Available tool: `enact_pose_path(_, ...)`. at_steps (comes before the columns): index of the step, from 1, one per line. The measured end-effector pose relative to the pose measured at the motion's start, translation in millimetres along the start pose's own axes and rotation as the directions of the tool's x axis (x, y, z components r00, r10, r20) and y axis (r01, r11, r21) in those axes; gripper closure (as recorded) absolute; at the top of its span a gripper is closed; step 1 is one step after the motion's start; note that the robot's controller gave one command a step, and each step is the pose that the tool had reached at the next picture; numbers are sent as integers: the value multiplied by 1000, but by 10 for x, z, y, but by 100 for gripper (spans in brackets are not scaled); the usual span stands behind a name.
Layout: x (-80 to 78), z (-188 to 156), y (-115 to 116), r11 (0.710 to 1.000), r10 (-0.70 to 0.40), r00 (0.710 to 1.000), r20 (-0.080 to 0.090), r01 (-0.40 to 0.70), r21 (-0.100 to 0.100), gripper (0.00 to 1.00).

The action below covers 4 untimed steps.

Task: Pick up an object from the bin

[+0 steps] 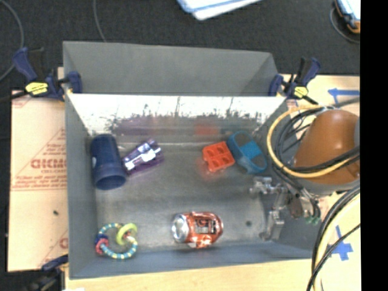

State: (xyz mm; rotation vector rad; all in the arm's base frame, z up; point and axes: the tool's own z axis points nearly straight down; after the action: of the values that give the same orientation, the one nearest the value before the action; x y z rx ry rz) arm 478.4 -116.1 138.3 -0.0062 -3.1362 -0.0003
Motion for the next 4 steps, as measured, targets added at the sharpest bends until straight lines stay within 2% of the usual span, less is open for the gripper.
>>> enact_pose_path(1, -21, -42, 3, 1000, -5, 1000, 8, 4, 2, 0)
enact_pose_path(2, 5, 699, 494, 996, 92, 996, 8, -92, -1, 0)
enact_pose_path(3, -32, 672, 316, 999, 40, 999, 17, -40, 3, 0)
enact_pose_path(4, -31, 672, 337, 999, 46, 999, 17, -46, 4, 0)
